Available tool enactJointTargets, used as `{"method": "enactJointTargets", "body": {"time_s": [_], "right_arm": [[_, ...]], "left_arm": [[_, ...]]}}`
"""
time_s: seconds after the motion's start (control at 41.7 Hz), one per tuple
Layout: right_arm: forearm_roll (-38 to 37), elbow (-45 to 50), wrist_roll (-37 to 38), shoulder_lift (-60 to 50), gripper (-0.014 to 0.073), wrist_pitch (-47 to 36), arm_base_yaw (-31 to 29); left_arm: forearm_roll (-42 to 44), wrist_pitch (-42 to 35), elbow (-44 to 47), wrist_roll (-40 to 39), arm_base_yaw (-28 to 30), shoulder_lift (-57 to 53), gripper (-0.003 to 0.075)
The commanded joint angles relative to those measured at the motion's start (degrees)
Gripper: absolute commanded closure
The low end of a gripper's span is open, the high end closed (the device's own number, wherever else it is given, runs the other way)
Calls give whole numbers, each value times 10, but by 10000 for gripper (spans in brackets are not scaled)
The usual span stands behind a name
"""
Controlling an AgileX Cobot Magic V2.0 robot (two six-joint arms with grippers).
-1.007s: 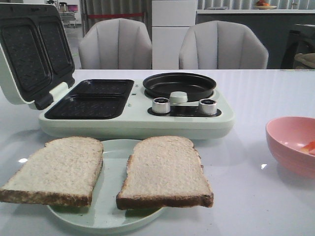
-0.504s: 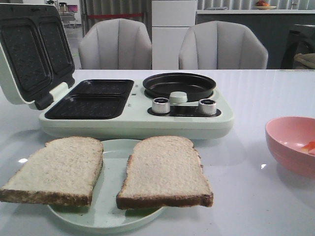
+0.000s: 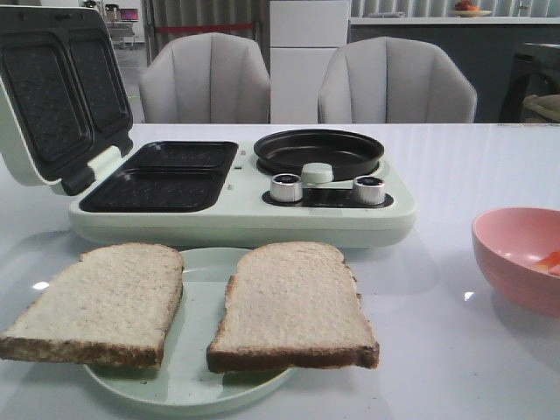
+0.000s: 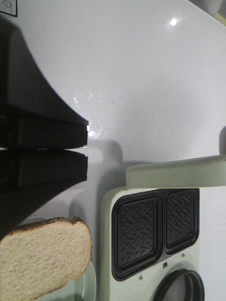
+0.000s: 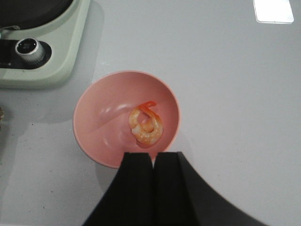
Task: Make breakfast with bread and shrimp
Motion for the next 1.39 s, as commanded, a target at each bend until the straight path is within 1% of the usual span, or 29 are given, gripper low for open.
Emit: {"method": "enactJointTargets", "body": {"time_s": [0.0, 0.024, 0.072, 0.096, 0.12, 0.192, 0.24, 0.336, 0.456, 0.551, 0.575, 0.623, 0.647, 0.743, 0.791, 0.815, 0.887, 0.983, 1.055, 1.127, 1.199, 1.367], "right_arm": [[-4, -17, -5, 10, 406, -35, 1], [-4, -17, -5, 12, 351, -35, 1], [-4, -17, -5, 13, 252, -35, 1], [-4, -17, -5, 13, 200, -36, 1], [-4, -17, -5, 13, 167, -37, 1], [-4, -17, -5, 13, 98, -37, 1], [-4, -17, -5, 13, 85, -35, 1], [-4, -17, -5, 13, 86, -35, 1], [-4, -17, -5, 13, 86, -35, 1], [-4, -17, -5, 13, 86, -35, 1], [-4, -17, -5, 13, 86, -35, 1], [-4, -17, -5, 13, 86, -35, 1], [-4, -17, -5, 13, 86, -35, 1], [-4, -17, -5, 13, 86, -35, 1], [-4, -17, -5, 13, 86, -35, 1], [-4, -17, -5, 13, 86, -35, 1], [-4, -17, -5, 13, 86, -35, 1], [-4, -17, -5, 13, 86, -35, 1], [-4, -17, -5, 13, 86, -35, 1], [-4, -17, -5, 13, 86, -35, 1], [-4, -17, -5, 13, 86, -35, 1], [-4, -17, -5, 13, 86, -35, 1]], "left_arm": [[-10, -41, -17, 0, -3, 15, 510], [-9, -41, -17, 0, -3, 18, 467], [-8, -41, -17, 0, -3, 22, 349], [-7, -40, -17, 0, -3, 23, 279], [-6, -40, -17, 0, -3, 24, 212], [-6, -37, -17, 0, -3, 29, 101], [-6, -34, -17, 0, -3, 35, 80], [-10, -31, -17, 6, -21, 49, 95], [-10, -35, -17, 59, -94, 76, 133], [11, -31, -17, 100, -182, 105, 160], [22, -30, -17, 101, -195, 112, 162], [53, -28, -13, 101, -239, 128, 162], [76, -28, -8, 101, -271, 137, 162], [131, -28, 11, 93, -358, 169, 162], [168, -29, 17, 60, -392, 183, 162], [202, -29, 20, 38, -413, 194, 162], [310, -18, 25, -54, -463, 223, 167], [459, 9, 25, -207, -522, 269, 185], [541, 26, 25, -273, -554, 305, 202], [609, 46, 25, -318, -578, 347, 212], [664, 60, 25, -358, -586, 387, 212], [727, 61, 25, -410, -586, 450, 212]]}}
